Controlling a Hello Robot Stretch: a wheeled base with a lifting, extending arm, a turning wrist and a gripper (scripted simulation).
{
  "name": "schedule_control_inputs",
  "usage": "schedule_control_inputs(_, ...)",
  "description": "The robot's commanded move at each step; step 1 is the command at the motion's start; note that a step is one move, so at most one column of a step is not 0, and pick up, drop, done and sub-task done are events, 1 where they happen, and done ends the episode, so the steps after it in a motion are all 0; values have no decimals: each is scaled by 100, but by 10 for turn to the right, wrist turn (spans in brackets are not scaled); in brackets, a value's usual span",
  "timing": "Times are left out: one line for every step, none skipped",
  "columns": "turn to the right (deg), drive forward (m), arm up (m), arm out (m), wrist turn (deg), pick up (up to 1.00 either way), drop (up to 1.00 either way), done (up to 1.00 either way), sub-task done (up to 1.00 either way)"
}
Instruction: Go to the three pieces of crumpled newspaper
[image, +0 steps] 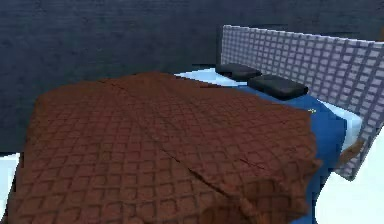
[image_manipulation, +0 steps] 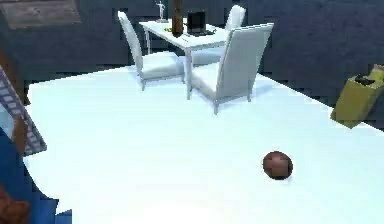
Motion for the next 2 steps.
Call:
schedule_control_inputs(450,0,0,0,0,0,0,0,0)
schedule_control_inputs(450,0,0,0,0,0,0,0,0)
